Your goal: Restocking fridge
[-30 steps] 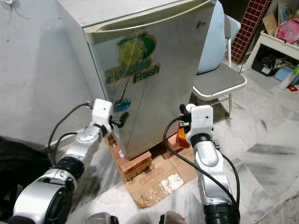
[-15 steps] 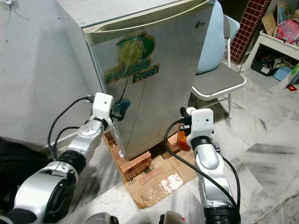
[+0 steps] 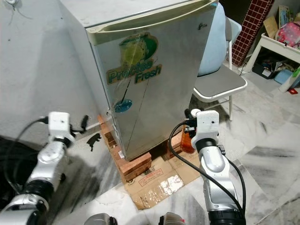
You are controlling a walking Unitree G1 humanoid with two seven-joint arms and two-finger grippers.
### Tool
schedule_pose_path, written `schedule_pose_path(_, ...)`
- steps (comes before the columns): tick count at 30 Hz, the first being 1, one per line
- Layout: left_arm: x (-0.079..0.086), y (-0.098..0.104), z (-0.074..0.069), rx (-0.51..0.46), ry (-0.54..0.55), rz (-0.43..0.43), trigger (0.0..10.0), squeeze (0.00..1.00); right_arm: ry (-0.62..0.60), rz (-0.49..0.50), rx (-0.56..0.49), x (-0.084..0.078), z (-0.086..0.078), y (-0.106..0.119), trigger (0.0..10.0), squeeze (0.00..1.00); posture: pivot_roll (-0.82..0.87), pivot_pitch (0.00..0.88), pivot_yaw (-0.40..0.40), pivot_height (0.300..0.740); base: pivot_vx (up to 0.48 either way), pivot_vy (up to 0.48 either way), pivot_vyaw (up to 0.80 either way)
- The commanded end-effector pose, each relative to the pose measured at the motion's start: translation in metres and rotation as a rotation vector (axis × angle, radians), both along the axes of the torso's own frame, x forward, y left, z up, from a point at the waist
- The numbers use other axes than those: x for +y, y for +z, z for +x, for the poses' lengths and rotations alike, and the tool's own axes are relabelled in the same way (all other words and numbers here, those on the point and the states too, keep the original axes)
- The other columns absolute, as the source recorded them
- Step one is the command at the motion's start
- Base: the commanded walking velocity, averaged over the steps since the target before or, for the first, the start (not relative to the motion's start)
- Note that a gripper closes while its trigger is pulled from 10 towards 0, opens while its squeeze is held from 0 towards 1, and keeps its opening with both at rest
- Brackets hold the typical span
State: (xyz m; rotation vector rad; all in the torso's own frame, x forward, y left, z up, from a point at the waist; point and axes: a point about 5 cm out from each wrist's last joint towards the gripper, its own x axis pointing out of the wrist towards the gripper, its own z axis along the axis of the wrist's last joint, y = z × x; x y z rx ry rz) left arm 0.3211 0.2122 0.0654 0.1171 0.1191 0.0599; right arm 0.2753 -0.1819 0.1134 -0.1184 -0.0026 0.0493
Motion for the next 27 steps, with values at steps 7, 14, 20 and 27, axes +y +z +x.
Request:
schedule_pose_path(7,-0.014,0.027,0.025,-0.049,-0.062,-0.048,10.0,0.00,0.055,-0.012,-0.037,-0.007,-0.021,0.028,10.0,0.00,-0.19,0.083,-0.039,0.740,0.000,0.000,0.00)
schedule_pose_path(14,-0.046,0.043,0.045,-0.050,-0.182,-0.072,10.0,0.00,0.040,-0.025,0.001,-0.014,-0.046,0.035,10.0,0.00,-0.25,0.126,-0.040,0.740,0.000,0.000,0.00)
schedule_pose_path(20,-0.061,0.055,0.058,-0.036,-0.204,-0.071,10.0,0.00,0.038,-0.034,0.023,-0.015,-0.051,0.037,10.0,0.00,-0.28,0.132,-0.053,0.740,0.000,0.000,0.00)
schedule_pose_path(27,-0.088,0.058,0.063,0.017,-0.309,-0.073,10.0,0.00,0.037,-0.044,0.037,-0.018,-0.048,0.040,10.0,0.00,-0.27,0.128,-0.057,0.740,0.000,0.000,0.00)
